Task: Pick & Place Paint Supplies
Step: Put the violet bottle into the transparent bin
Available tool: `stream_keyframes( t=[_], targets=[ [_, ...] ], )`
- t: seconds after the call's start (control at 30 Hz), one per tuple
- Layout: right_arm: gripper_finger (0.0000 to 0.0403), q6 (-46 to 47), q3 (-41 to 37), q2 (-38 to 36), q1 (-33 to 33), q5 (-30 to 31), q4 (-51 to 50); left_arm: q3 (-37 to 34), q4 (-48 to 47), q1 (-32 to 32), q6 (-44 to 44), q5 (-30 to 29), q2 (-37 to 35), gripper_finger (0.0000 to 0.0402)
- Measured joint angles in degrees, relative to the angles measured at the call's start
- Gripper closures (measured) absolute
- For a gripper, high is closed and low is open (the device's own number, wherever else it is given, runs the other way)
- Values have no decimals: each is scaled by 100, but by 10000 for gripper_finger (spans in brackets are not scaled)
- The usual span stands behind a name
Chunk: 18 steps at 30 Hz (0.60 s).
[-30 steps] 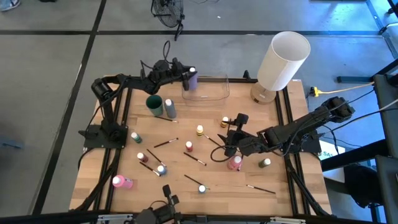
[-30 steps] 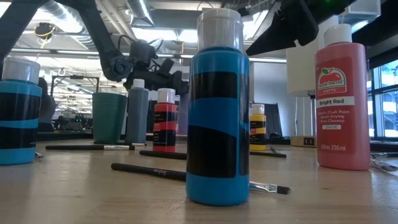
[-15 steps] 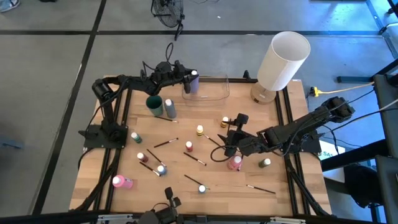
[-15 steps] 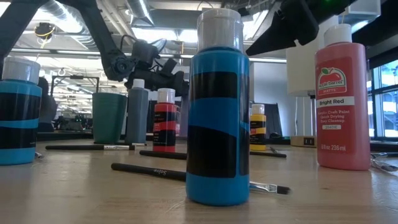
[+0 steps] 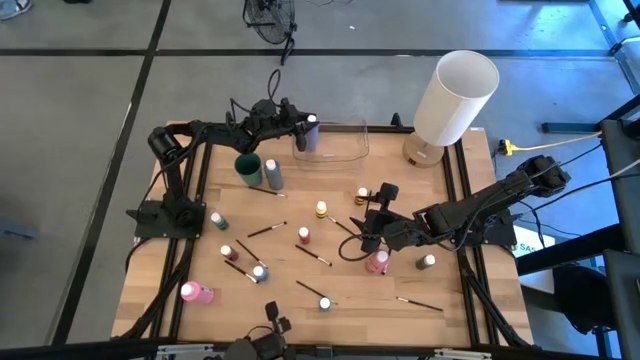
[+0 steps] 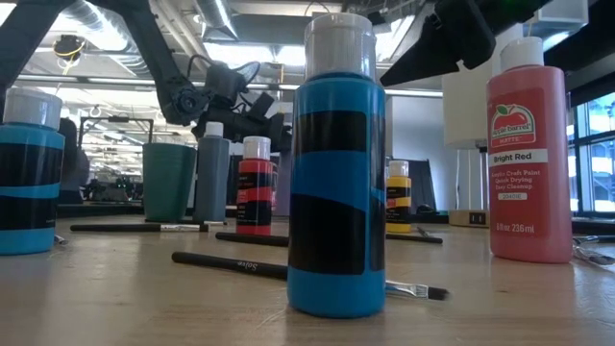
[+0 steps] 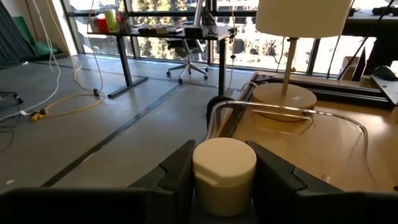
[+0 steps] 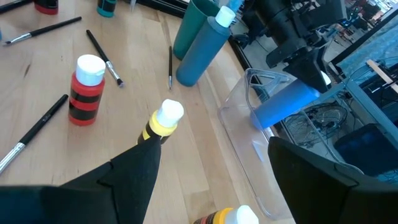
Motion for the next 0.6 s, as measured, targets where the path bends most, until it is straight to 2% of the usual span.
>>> stream_keyframes(
  t=[0.6],
  targets=[
    [102,25,0,0,0,-2,2,0,-9,0,0,-14,0,270]
  ],
)
